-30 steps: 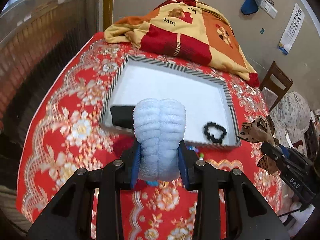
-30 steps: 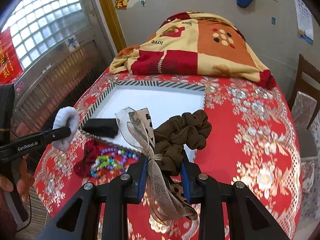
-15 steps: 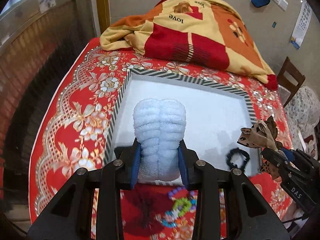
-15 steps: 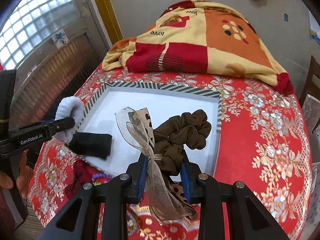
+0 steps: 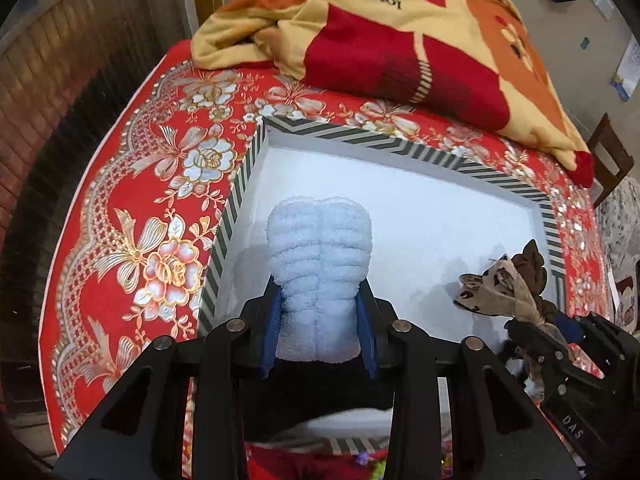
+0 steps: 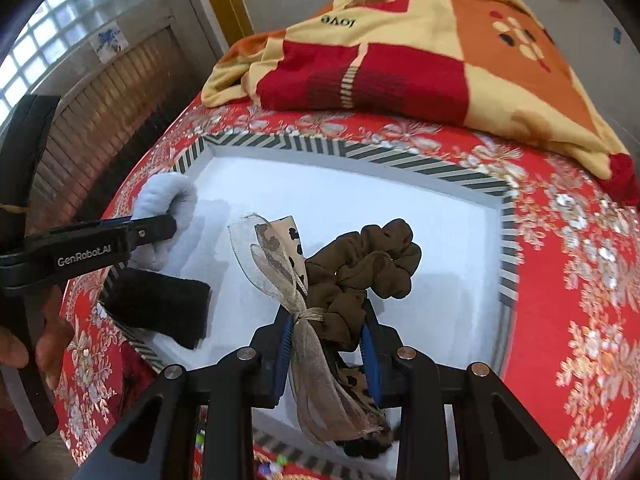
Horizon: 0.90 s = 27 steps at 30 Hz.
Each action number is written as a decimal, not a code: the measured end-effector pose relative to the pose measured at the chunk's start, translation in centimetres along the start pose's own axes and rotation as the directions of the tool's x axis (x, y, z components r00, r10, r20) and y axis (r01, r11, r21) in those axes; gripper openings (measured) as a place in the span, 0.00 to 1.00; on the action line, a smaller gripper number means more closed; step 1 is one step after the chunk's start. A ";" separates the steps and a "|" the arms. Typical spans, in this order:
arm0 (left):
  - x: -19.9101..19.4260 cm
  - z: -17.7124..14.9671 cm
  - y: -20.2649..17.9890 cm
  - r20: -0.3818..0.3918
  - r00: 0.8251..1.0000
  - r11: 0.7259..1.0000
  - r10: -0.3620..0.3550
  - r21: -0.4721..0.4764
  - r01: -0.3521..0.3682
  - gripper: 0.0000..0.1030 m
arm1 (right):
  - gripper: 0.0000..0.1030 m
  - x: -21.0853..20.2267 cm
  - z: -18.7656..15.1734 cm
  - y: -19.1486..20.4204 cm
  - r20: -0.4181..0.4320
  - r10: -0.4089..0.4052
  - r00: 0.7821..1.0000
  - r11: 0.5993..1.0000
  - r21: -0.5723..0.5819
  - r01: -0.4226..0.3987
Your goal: Organize jewelry
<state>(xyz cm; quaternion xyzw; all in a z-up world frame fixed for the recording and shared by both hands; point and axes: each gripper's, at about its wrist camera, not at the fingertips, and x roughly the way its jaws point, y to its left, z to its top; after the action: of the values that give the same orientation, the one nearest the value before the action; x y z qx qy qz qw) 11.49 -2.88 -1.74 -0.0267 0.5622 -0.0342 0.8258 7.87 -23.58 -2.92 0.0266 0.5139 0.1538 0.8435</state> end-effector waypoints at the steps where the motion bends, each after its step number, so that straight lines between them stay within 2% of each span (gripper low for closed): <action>1: 0.4 0.1 0.1 -0.008 1.000 1.000 0.001 -0.001 -0.001 0.31 | 0.27 0.5 0.0 0.1 -0.009 0.005 1.000 1.000 -0.002 -0.005; 2: 0.7 0.1 0.1 -0.015 1.000 1.000 0.001 -0.002 -0.002 0.31 | 0.28 1.0 0.1 0.1 -0.022 0.012 1.000 1.000 -0.002 -0.012; 4: 1.3 0.0 0.2 -0.028 1.000 1.000 0.005 -0.002 -0.005 0.32 | 0.43 1.8 0.1 0.1 -0.040 0.028 0.999 1.000 0.003 -0.028; 7: 1.9 -0.1 0.2 -0.038 0.999 1.000 0.006 -0.004 -0.006 0.33 | 0.45 2.2 -0.1 -0.1 -0.042 0.047 0.998 0.999 0.022 -0.046; 12: 2.2 -0.1 0.2 -0.048 0.999 1.000 0.007 -0.010 -0.008 0.45 | 0.46 0.5 -0.2 -0.3 0.002 0.062 0.998 0.998 0.025 -0.062; 15: 1.5 -0.2 0.3 -0.026 1.000 1.000 0.002 -0.020 -0.003 0.54 | 0.61 -0.7 -0.5 -0.7 0.023 0.056 0.998 0.997 0.046 -0.057; 19: 0.2 -0.4 0.3 -0.001 1.000 1.000 -0.004 -0.026 0.004 0.62 | 0.61 -1.8 -1.3 -1.1 0.035 0.053 0.998 0.995 0.078 -0.056; 27: -2.4 -1.5 -0.7 0.039 0.999 1.000 0.012 0.006 -0.013 0.62 | 0.61 -3.6 -2.7 -0.8 0.045 0.022 0.999 0.996 0.090 -0.026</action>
<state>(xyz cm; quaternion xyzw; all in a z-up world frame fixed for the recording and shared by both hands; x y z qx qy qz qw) 9.19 -3.37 0.00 -0.0212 0.5459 -0.0304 0.8370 4.19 -25.63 -1.23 0.0741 0.5014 0.1399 0.8506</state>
